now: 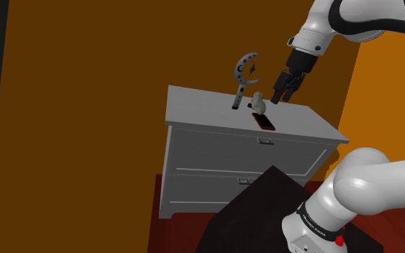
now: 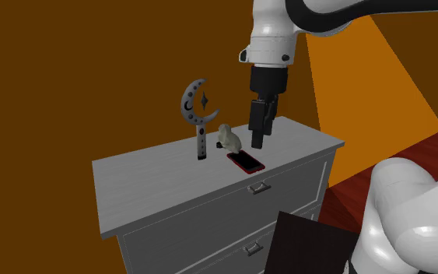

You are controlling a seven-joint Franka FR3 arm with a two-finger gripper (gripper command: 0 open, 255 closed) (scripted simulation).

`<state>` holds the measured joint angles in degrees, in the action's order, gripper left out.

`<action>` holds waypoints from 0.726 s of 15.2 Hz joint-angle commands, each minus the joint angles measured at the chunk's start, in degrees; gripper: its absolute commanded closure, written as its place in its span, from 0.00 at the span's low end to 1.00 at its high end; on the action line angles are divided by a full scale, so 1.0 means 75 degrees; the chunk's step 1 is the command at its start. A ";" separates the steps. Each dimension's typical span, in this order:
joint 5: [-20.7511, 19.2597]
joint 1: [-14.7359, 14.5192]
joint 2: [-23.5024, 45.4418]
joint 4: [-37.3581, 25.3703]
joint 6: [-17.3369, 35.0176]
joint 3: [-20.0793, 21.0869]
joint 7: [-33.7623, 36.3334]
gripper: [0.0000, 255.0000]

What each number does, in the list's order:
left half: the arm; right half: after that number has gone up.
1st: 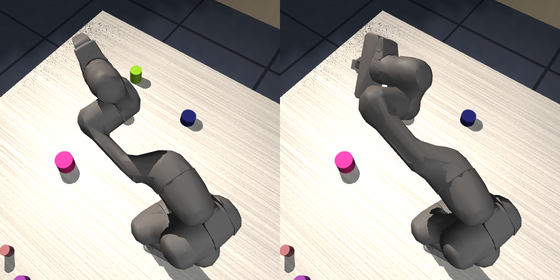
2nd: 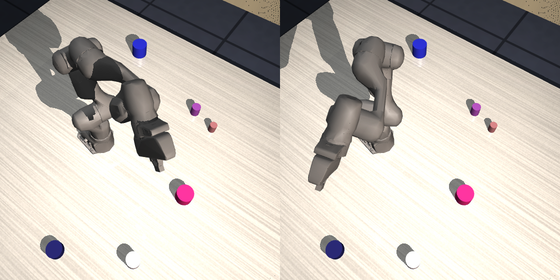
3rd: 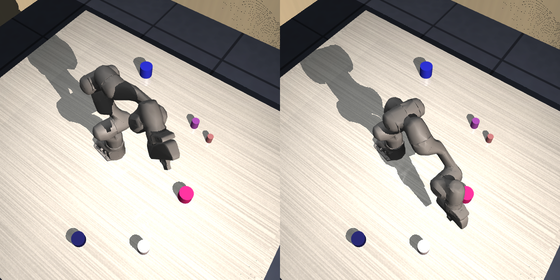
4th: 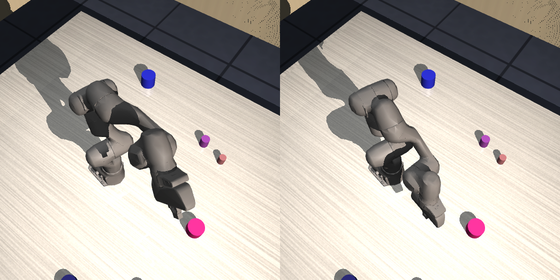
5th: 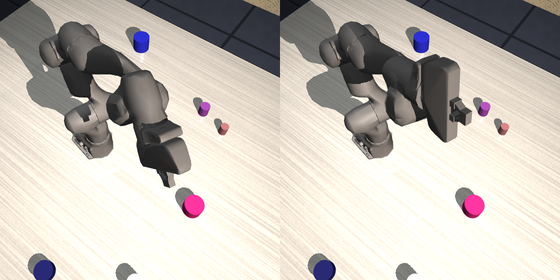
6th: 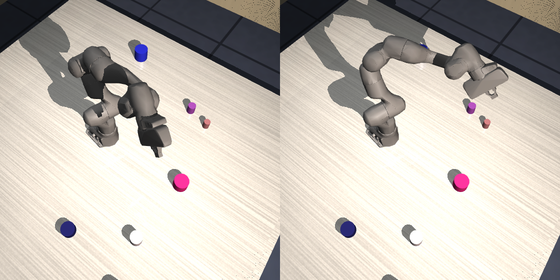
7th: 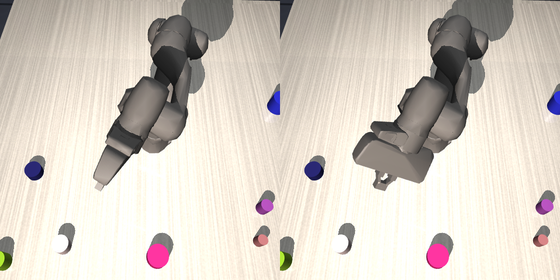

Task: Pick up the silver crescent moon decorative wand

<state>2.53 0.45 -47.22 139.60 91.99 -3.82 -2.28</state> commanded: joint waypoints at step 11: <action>0.0109 -0.0122 0.2717 -0.2804 -0.0119 -0.1417 -0.1707 0.00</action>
<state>3.03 -0.33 -29.03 121.06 91.51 -13.25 -13.52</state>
